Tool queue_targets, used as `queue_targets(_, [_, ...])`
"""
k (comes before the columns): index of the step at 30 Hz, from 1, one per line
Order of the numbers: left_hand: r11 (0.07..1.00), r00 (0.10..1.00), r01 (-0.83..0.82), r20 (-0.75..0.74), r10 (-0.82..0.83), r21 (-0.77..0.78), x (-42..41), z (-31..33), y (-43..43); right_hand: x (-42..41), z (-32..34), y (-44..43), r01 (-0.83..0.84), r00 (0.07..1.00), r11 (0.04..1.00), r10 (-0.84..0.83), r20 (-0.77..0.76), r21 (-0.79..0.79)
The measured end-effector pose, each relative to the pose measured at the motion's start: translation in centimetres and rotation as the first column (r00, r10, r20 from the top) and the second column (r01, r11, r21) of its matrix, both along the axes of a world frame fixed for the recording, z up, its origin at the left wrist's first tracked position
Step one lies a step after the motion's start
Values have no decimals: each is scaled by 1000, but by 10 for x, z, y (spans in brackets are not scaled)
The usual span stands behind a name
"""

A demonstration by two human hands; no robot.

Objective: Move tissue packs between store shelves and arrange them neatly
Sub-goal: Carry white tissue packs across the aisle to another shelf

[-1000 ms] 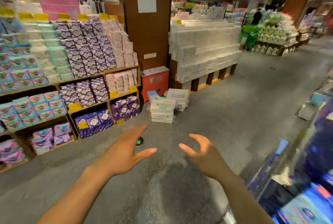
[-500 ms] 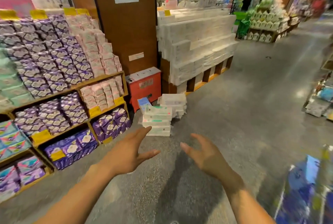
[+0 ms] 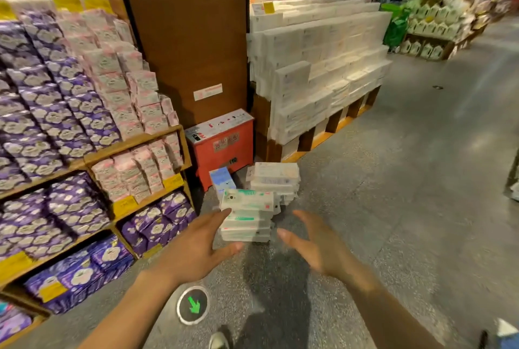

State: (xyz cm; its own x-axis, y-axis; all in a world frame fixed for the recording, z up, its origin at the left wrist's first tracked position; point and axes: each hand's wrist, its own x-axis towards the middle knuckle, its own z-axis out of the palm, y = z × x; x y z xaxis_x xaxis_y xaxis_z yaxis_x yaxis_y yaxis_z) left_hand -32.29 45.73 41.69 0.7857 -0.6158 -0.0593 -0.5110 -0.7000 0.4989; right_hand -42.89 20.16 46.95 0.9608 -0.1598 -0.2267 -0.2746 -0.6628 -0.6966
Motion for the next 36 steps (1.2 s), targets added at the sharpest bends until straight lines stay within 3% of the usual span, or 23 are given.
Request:
queue_targets(12, [993,995,97,-23,-95,63,338,-80,-89,325,-105,-66,119,992,991,-122,-45,-65])
queue_targets(17, [988,991,81,-118,-66,128,445,-135,-134,424,-178,-104,122,986,988,-131,-98,-96])
queue_targets(24, [997,998,23,-63,-19,77,556,-333,-174,533,-370,-166,153,979,981,-167,-118,-119])
queue_targets(30, [992,991,-38,-125,53,119,607,-528,-189,586,-558,-204,152,969,975,-179,-171,-161])
queue_targets(36, [981,980,-181,-76,186,68,638,-664,-178,616,-707,-219,293,906,954,-300,-297,-71])
